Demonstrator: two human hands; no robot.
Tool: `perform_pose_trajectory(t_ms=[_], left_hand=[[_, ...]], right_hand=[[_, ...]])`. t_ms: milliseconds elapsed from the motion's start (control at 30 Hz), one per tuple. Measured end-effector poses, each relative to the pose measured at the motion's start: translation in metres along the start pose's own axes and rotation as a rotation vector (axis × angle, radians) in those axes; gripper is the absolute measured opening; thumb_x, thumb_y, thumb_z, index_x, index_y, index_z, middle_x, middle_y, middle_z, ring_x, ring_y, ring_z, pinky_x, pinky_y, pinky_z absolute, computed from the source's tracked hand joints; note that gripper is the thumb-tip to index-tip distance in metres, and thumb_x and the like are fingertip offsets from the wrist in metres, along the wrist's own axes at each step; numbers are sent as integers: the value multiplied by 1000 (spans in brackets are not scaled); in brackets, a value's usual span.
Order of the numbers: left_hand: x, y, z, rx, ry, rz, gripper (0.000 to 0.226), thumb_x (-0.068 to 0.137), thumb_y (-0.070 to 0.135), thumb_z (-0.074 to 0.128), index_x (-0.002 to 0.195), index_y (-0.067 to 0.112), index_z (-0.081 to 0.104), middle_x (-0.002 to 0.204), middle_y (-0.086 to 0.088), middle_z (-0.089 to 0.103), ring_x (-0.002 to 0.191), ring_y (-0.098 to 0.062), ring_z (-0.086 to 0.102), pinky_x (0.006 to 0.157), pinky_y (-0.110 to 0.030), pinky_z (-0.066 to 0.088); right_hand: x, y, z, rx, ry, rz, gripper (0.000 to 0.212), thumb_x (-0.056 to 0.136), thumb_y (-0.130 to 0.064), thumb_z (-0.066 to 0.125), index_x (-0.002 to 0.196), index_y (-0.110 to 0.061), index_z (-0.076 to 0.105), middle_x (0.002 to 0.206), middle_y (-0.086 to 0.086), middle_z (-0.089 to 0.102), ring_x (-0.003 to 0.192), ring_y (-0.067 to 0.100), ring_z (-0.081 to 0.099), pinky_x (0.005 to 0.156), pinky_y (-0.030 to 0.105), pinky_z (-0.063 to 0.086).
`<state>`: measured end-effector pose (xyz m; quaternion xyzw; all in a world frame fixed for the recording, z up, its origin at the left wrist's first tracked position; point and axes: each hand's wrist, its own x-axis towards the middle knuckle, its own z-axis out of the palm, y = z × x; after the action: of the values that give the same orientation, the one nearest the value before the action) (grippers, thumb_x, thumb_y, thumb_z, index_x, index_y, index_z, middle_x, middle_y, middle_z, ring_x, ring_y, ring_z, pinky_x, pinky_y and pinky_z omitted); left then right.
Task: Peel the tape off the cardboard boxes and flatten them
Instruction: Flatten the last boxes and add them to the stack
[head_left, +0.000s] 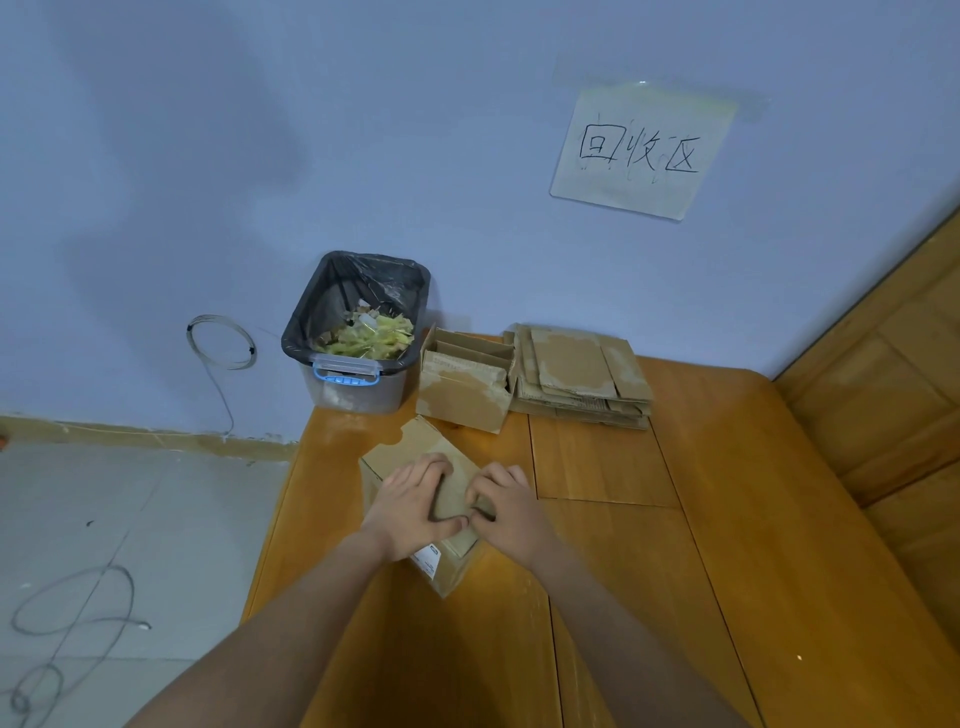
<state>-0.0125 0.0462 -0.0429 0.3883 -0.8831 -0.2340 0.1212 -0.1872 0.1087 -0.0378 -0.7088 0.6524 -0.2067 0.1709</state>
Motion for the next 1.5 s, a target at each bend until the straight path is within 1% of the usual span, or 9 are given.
perform_pose_trajectory(t_ms=[133, 267, 533, 933, 1000, 1100, 1233, 1333, 1500], left_hand=[[-1, -1, 0, 8, 5, -2, 89, 66, 77, 28, 133, 18, 39, 141, 8, 36, 131, -9, 31, 109, -27, 21], [-1, 0, 0, 6, -7, -13, 90, 66, 77, 28, 134, 19, 38, 141, 9, 34, 131, -9, 30, 109, -26, 20], [1, 0, 1, -2, -5, -14, 89, 67, 77, 30, 134, 19, 39, 141, 9, 35, 131, -8, 31, 108, -26, 20], [-1, 0, 2, 33, -13, -20, 96, 62, 80, 33, 136, 19, 36, 143, 8, 33, 132, -11, 32, 110, -29, 23], [-1, -1, 1, 36, -16, -17, 96, 62, 81, 34, 136, 19, 36, 143, 7, 33, 132, -11, 31, 110, -28, 21], [-1, -1, 1, 36, -18, -21, 97, 62, 81, 34, 137, 20, 35, 144, 8, 32, 133, -11, 30, 110, -29, 20], [1, 0, 0, 40, -28, -19, 97, 61, 81, 33, 137, 20, 35, 143, 8, 32, 132, -11, 31, 110, -29, 21], [2, 1, -1, 33, -33, -14, 96, 61, 81, 34, 136, 20, 36, 143, 9, 32, 131, -11, 32, 110, -29, 22], [0, 0, -1, 23, -41, -14, 95, 61, 81, 33, 135, 21, 35, 141, 10, 32, 132, -10, 30, 109, -27, 22]], right_hand=[[3, -1, 0, 22, -1, 41, 21, 81, -24, 61, 81, -25, 40, 92, -13, 42, 91, 10, 31, 74, 22, 30], [3, 2, 0, -2, -41, 25, 23, 85, -27, 60, 108, -29, 58, 105, -17, 44, 99, 4, 27, 79, 12, 29], [0, -1, 1, 32, -44, 42, 13, 90, -16, 58, 82, -25, 52, 103, -12, 46, 102, 8, 31, 89, 22, 32], [-4, -7, -4, 10, -19, 46, 17, 98, -8, 44, 89, -22, 40, 104, -2, 52, 98, 16, 39, 79, 29, 36], [-6, -10, -9, 176, 23, 115, 12, 102, -28, 38, 96, -19, 44, 102, 3, 56, 96, 21, 48, 78, 33, 42], [-5, -11, -21, 281, 3, 145, 51, 97, -47, 29, 135, -16, 42, 123, 1, 55, 113, 15, 50, 94, 32, 44], [-6, -5, -13, 48, -157, 1, 62, 90, 1, 46, 147, -22, 35, 146, -6, 39, 135, 11, 25, 114, 34, 23], [-8, -2, -6, -158, -162, -141, 56, 93, -8, 46, 146, -22, 38, 151, -6, 35, 141, 13, 21, 116, 37, 11], [-14, -1, -14, -248, -103, -232, 30, 97, -17, 46, 123, -15, 62, 130, -3, 55, 126, 14, 44, 105, 31, 33]])
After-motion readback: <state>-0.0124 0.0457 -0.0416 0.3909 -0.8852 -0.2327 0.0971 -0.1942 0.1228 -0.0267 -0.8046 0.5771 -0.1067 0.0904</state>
